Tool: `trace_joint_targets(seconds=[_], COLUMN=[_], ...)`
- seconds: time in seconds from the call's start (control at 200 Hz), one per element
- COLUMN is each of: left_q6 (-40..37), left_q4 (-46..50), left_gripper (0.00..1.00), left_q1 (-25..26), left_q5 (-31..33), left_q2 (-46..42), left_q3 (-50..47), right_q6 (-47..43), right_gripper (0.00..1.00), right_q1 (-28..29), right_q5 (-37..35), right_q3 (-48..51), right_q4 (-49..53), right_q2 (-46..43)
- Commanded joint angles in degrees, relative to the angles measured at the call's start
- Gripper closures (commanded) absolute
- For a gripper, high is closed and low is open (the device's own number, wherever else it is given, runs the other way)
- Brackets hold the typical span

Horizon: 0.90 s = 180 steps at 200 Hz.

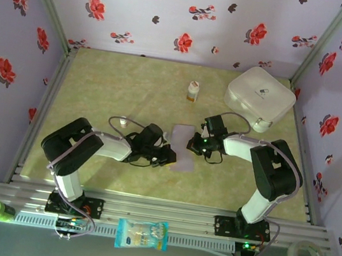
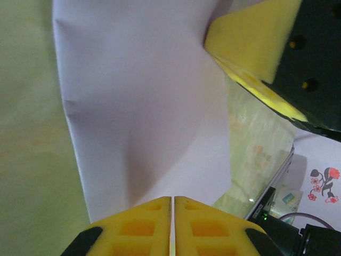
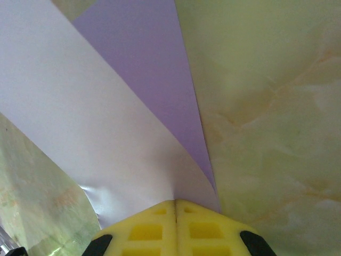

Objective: Fold a paper plane with a square sheet of paper (pick it up from the middle)
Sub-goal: First fold the square sheet of paper in half at the center of the table.

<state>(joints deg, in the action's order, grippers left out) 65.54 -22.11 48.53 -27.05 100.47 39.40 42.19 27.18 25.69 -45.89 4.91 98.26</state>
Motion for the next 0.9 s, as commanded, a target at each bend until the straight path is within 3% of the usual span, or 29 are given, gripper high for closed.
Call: trace_joint_targets(seconds=[0.0,0.275,0.67,0.895], left_q6=[-0.2,-1.1,-6.5,-9.6], left_q4=[1.1,3.0,12.8,16.4], left_gripper=[0.9,0.93,0.94,0.94], left_q1=[0.8,2.0,3.1,-2.8], left_q5=[-0.1,-0.7,0.3,1.4], left_q2=[1.4,-0.1,-6.0,-8.4], left_q3=[0.7,-4.5,-2.1,5.3], right_q6=[0.8,0.8,0.3,-1.4], right_gripper=[1.0,1.0,1.0,1.0], right_q1=[-0.1,-0.1,-0.1,-0.1], right_q5=[-6.8,-6.9,-6.8,-5.9], right_q3=[2.5,2.6,2.2,1.3], right_q4=[5.9,5.9,6.3,7.4], right_q2=[1.9,2.1,2.4,2.5])
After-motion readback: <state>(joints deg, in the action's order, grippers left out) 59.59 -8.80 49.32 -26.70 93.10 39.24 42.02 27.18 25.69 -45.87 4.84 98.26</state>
